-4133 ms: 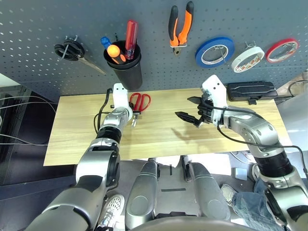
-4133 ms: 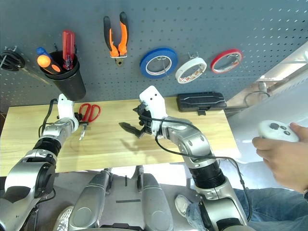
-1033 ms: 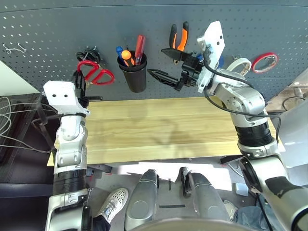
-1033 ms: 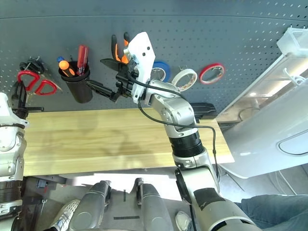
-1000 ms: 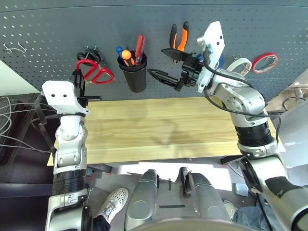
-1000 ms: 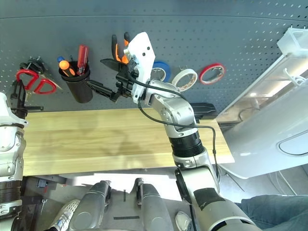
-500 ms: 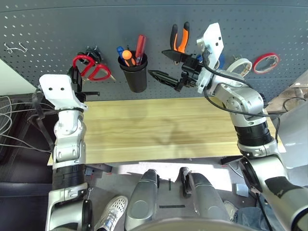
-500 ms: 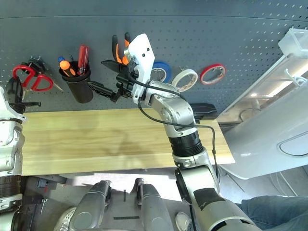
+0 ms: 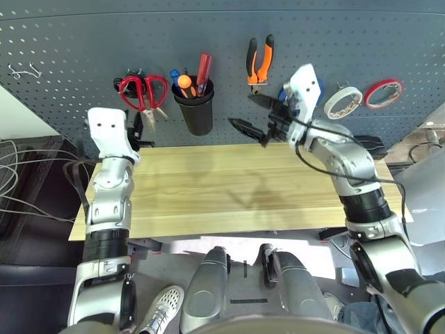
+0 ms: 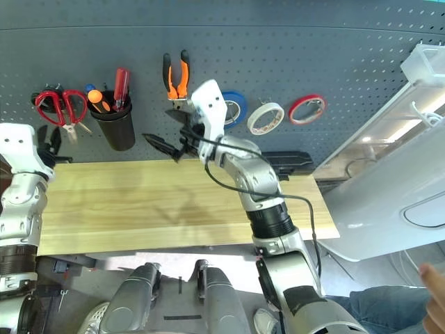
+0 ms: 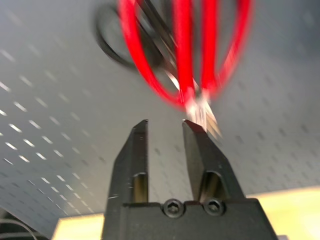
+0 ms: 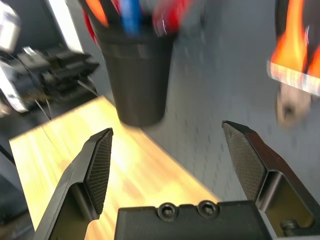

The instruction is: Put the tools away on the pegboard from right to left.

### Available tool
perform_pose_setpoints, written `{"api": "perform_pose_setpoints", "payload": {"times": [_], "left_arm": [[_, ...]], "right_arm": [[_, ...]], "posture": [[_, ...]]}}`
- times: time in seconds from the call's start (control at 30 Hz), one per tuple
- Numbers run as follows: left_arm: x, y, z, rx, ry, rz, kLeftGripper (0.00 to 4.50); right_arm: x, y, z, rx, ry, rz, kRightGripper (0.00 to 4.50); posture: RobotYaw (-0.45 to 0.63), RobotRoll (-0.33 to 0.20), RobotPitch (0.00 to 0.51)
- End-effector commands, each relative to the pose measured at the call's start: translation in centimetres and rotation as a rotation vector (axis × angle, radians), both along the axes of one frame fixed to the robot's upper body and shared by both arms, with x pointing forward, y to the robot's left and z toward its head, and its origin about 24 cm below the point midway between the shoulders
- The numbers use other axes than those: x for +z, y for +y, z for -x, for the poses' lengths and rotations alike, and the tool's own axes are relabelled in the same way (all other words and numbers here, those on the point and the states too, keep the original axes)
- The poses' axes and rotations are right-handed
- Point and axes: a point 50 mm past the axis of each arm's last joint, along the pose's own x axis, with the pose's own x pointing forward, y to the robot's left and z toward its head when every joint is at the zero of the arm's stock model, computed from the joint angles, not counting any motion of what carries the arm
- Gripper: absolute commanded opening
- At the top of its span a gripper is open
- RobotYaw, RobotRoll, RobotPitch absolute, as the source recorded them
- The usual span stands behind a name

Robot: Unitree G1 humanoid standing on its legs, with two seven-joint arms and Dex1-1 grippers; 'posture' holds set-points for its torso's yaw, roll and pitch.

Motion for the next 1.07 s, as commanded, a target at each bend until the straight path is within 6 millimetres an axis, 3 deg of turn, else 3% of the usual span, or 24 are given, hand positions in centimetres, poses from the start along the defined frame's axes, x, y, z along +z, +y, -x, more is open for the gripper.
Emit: {"api": "perform_pose_setpoints", "payload": {"times": [0.03,0.23,0.4,0.57,0.77,1.07], "left_arm": [[-3.6,-1.1,0.7,-0.066,0.171,0.013,2.06],[-6.4,-1.7,1.4,-0.036,0.276,0.046,2.95],[-7.5,-1.7,1.4,0.001,0.307,0.039,3.65],[-8.1,-2.0,1.0,0.014,0.331,0.034,4.47],[-8.5,-2.9,0.1,0.008,0.339,0.039,4.47],[-8.9,-3.8,-0.5,0.021,0.371,0.03,4.47]], "right_arm": [[-3.4,-0.6,-0.2,-0.053,0.061,0.056,4.5],[-8.9,-3.2,-1.2,-0.283,0.148,0.115,4.5],[-11.4,-6.9,-2.4,-0.584,0.189,0.105,4.5],[-12.1,-11.0,-3.1,-0.817,0.222,0.107,4.5],[-12.0,-14.7,-3.3,-0.942,0.282,0.077,4.5],[-11.5,-17.5,-3.1,-0.966,0.29,0.088,4.5]], "posture": [[0.1,0.0,0.185],[0.11,0.0,0.191],[0.09,0.0,0.196],[0.07,0.0,0.2],[0.03,0.0,0.212],[0.03,0.0,0.207]]}}
